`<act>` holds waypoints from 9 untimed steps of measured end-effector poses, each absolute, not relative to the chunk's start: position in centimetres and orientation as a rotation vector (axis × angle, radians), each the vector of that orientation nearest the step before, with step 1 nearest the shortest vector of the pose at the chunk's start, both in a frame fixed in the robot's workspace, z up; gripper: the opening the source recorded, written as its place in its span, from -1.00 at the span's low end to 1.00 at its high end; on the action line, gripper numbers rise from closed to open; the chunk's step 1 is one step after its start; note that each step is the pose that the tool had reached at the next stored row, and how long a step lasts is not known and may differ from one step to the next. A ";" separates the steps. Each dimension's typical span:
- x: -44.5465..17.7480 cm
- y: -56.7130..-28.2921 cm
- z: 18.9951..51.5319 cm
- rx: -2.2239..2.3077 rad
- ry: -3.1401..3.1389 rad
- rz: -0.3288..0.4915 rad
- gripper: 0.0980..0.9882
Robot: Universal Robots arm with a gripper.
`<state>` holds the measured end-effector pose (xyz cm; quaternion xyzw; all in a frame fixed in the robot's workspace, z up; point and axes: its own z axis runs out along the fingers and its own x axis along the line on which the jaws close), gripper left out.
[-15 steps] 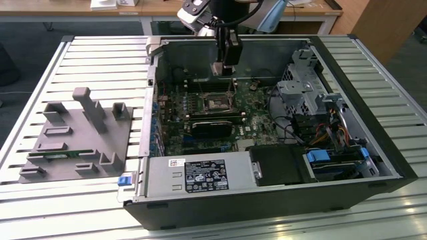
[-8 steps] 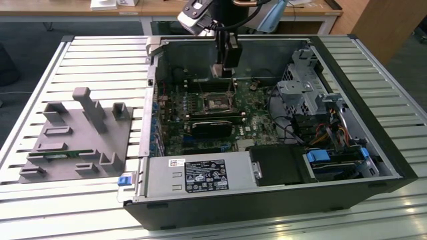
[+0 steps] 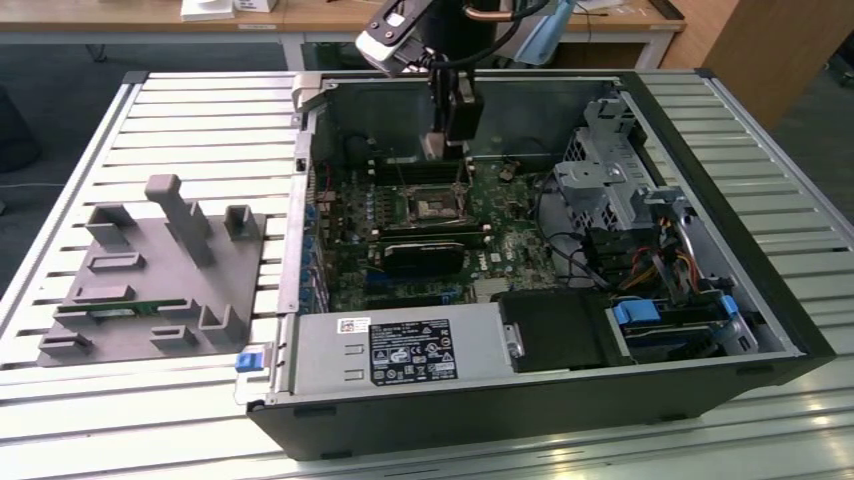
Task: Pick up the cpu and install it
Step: 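Place the cpu into insertion slot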
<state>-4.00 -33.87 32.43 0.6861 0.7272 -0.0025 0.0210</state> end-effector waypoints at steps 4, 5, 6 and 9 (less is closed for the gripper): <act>-4.0 -33.9 32.1 2.127 2.255 -0.008 -0.04; -4.0 -33.9 32.0 2.127 2.255 -0.008 -0.04; -4.0 -33.9 31.8 2.127 2.255 -0.008 -0.04; -4.0 -33.8 31.4 2.127 2.255 -0.009 -0.04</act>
